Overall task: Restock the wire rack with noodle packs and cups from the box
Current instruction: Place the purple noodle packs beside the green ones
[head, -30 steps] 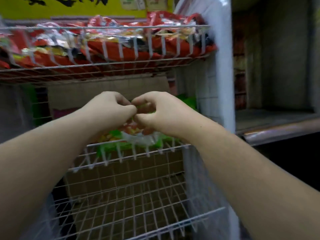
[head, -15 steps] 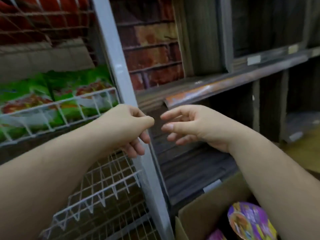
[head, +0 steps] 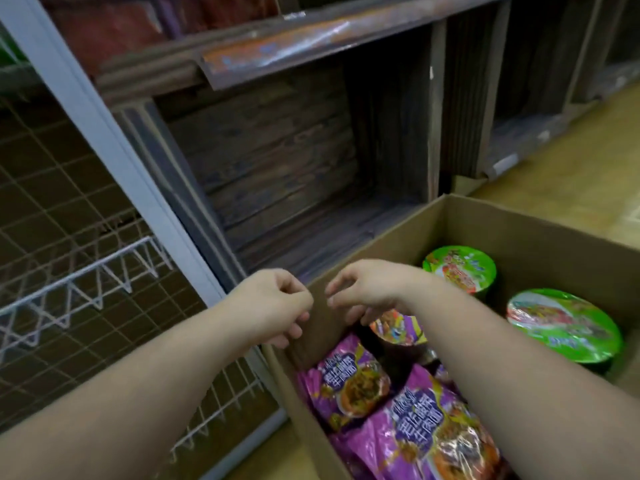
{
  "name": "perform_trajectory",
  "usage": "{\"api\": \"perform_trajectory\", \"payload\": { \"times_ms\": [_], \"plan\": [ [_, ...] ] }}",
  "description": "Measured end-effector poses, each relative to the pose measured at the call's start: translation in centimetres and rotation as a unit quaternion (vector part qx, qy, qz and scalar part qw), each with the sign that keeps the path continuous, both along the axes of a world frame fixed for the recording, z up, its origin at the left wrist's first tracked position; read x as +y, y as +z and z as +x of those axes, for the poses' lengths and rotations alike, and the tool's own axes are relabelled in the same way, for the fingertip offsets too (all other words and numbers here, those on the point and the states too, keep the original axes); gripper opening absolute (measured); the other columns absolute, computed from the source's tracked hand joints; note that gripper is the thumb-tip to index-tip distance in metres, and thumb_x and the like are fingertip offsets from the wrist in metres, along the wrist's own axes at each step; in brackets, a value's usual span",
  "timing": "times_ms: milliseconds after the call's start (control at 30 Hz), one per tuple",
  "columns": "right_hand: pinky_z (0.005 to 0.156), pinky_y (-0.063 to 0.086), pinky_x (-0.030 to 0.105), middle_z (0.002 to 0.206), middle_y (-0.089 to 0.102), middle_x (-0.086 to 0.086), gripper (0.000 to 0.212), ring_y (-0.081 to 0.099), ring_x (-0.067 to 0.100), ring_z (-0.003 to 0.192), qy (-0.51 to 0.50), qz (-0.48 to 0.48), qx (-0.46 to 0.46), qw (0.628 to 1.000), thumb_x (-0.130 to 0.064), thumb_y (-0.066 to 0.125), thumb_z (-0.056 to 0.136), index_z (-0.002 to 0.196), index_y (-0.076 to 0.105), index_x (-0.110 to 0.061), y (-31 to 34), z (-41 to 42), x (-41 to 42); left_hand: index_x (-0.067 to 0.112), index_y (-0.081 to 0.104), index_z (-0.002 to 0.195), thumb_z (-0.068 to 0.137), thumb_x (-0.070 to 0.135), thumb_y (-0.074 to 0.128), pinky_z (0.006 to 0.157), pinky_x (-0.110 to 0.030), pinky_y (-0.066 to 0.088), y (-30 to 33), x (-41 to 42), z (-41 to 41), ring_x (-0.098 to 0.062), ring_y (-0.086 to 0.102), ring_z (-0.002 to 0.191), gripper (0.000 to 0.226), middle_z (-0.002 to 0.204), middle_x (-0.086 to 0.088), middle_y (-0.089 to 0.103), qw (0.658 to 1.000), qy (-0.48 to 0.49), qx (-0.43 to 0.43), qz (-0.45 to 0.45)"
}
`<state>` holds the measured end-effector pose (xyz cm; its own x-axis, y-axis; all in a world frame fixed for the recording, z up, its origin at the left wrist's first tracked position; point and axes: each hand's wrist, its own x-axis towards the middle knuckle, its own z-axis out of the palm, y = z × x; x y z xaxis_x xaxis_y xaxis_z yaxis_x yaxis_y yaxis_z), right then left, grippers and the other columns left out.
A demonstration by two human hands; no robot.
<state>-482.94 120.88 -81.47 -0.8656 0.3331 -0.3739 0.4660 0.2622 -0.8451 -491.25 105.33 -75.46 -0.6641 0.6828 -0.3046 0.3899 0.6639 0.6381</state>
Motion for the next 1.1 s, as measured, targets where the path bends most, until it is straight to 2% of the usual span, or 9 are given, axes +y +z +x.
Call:
{"api": "perform_trajectory", "payload": {
  "times_ms": [100, 167, 267, 400, 467, 500, 733, 867, 1100],
  "plan": [
    [0.064, 0.05, 0.028, 0.108, 0.067, 0.007, 0.039, 0.062, 0.02, 0.089, 0.079, 0.076, -0.106, 0.988, -0.023, 0.067, 0.092, 0.129, 0.058, -0.016, -2.9, 0.1, -0.1, 0.021, 0.068, 0.092, 0.092, 0.024, 0.062, 0.073, -0.036, 0.063, -3.2, -0.3, 0.6, -0.017, 0.074, 0.081, 0.007, 0.089, -0.005, 0.075, 1.0, -0.002, -0.029, -0.009],
    [0.081, 0.05, 0.031, 0.125, 0.065, 0.005, 0.048, 0.062, 0.019, 0.102, 0.161, 0.139, -0.164, 0.963, -0.033, 0.068, 0.091, 0.136, 0.056, -0.022, -4.1, 0.8, -0.3, 0.023, 0.068, 0.092, 0.092, 0.024, 0.062, 0.078, -0.039, 0.062, -4.9, -0.4, 1.2, -0.019, 0.073, 0.085, 0.006, 0.089, -0.003, 0.074, 0.999, -0.008, -0.035, -0.017],
    [0.105, 0.045, 0.034, 0.143, 0.053, -0.001, 0.062, 0.053, 0.022, 0.126, 0.283, 0.162, -0.249, 0.912, -0.042, 0.072, 0.087, 0.142, 0.05, -0.027, -5.1, 1.8, -1.0, 0.031, 0.066, 0.094, 0.092, 0.028, 0.061, 0.071, -0.026, 0.057, -6.2, -0.9, 1.9, -0.008, 0.068, 0.082, 0.006, 0.088, 0.009, 0.07, 0.996, -0.058, 0.049, -0.055],
    [0.109, 0.039, 0.041, 0.156, 0.036, -0.007, 0.1, 0.04, 0.026, 0.139, 0.368, 0.267, -0.352, 0.818, -0.059, 0.079, 0.068, 0.153, 0.029, -0.038, -7.3, 2.1, -1.8, 0.033, 0.064, 0.101, 0.095, 0.031, 0.058, 0.062, -0.021, 0.052, -5.9, -1.0, 2.3, -0.002, 0.065, 0.08, 0.009, 0.092, 0.012, 0.068, 0.992, -0.081, 0.069, -0.066],
    [0.107, 0.042, 0.048, 0.157, 0.036, -0.006, 0.119, 0.042, 0.031, 0.137, 0.385, 0.288, -0.402, 0.779, -0.069, 0.083, 0.049, 0.151, 0.03, -0.04, -8.5, 2.2, -2.4, 0.033, 0.063, 0.103, 0.096, 0.031, 0.057, 0.063, -0.02, 0.053, -5.9, -1.2, 2.5, -0.002, 0.064, 0.079, 0.01, 0.092, 0.013, 0.066, 0.991, -0.087, 0.071, -0.072],
    [0.106, 0.043, 0.049, 0.156, 0.037, -0.004, 0.119, 0.043, 0.032, 0.136, 0.39, 0.292, -0.413, 0.769, -0.071, 0.082, 0.049, 0.151, 0.031, -0.037, -8.9, 2.2, -2.6, 0.033, 0.063, 0.105, 0.096, 0.031, 0.057, 0.063, -0.02, 0.053, -5.9, -1.3, 2.5, -0.002, 0.063, 0.079, 0.011, 0.092, 0.013, 0.065, 0.99, -0.09, 0.074, -0.075],
    [0.109, 0.04, 0.047, 0.157, 0.035, -0.003, 0.103, 0.039, 0.031, 0.139, 0.395, 0.319, -0.402, 0.762, -0.069, 0.074, 0.068, 0.153, 0.033, -0.028, -8.6, 2.6, -3.2, 0.031, 0.062, 0.11, 0.097, 0.031, 0.055, 0.065, -0.021, 0.052, -5.7, -1.7, 2.8, -0.004, 0.063, 0.081, 0.015, 0.095, 0.011, 0.063, 0.989, -0.099, 0.073, -0.083],
    [0.108, 0.041, 0.046, 0.154, 0.04, -0.002, 0.101, 0.042, 0.031, 0.136, 0.381, 0.313, -0.382, 0.782, -0.065, 0.078, 0.067, 0.151, 0.037, -0.025, -8.2, 2.8, -3.1, 0.032, 0.061, 0.11, 0.097, 0.031, 0.055, 0.068, -0.022, 0.054, -5.6, -1.8, 2.7, -0.004, 0.064, 0.085, 0.014, 0.1, 0.01, 0.063, 0.989, -0.1, 0.071, -0.086],
    [0.104, 0.043, 0.041, 0.145, 0.051, 0.0, 0.092, 0.048, 0.03, 0.132, 0.389, 0.332, -0.365, 0.778, -0.058, 0.078, 0.072, 0.147, 0.043, -0.018, -7.7, 2.8, -3.8, 0.034, 0.06, 0.11, 0.097, 0.033, 0.055, 0.066, -0.021, 0.054, -5.9, -1.6, 2.7, -0.004, 0.063, 0.085, 0.014, 0.104, 0.008, 0.063, 0.989, -0.099, 0.063, -0.089]
  ]
}}
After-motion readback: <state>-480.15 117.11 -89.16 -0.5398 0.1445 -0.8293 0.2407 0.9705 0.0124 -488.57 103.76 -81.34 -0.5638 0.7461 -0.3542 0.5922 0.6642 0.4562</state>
